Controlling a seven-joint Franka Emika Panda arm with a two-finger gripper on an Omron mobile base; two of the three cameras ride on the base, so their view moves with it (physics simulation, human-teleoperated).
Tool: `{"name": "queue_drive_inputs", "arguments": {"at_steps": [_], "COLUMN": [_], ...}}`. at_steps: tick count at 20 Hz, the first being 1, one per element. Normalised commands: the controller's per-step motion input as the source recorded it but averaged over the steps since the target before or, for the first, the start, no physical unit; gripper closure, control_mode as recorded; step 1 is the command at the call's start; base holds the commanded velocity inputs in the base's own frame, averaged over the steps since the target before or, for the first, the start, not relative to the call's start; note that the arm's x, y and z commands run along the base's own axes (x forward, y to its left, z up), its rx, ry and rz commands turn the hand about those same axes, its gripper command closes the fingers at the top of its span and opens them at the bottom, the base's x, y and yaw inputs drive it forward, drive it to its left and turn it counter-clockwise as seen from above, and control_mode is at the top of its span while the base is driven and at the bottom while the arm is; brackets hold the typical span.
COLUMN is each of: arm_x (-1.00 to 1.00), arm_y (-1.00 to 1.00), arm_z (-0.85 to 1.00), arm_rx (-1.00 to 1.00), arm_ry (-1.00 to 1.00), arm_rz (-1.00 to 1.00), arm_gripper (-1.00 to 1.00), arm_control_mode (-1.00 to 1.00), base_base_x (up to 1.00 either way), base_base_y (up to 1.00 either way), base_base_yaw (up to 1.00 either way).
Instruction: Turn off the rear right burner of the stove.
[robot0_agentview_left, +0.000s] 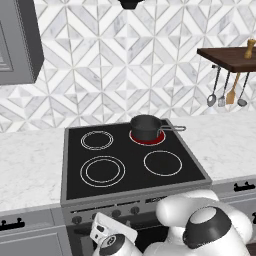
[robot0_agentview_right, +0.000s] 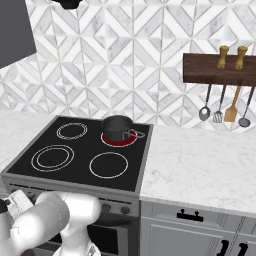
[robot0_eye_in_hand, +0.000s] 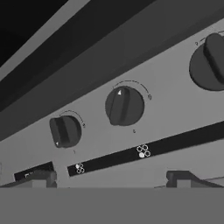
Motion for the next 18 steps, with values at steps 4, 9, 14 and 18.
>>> {"name": "queue_drive_inputs", "arguments": {"at_steps": [4, 9, 14, 18], "arm_x": [0.26, 0.15, 0.20, 0.24], "arm_y": [0.00, 0.00, 0.00, 0.00], "arm_z": [-0.22, -0.29, -0.30, -0.37], "arm_rx": [0.00, -0.01, 0.00, 0.00], "arm_ry": [0.00, 0.00, 0.00, 0.00], "arm_rz": [0.00, 0.04, 0.06, 0.08], "arm_gripper": [-1.00, -1.00, -1.00, -1.00], "arm_control_mode": [-1.00, -1.00, -1.00, -1.00], "base_base_x": [0.00, 0.00, 0.00, 0.00], "base_base_y": [0.00, 0.00, 0.00, 0.00], "base_base_yaw": [0.00, 0.00, 0.00, 0.00]}}
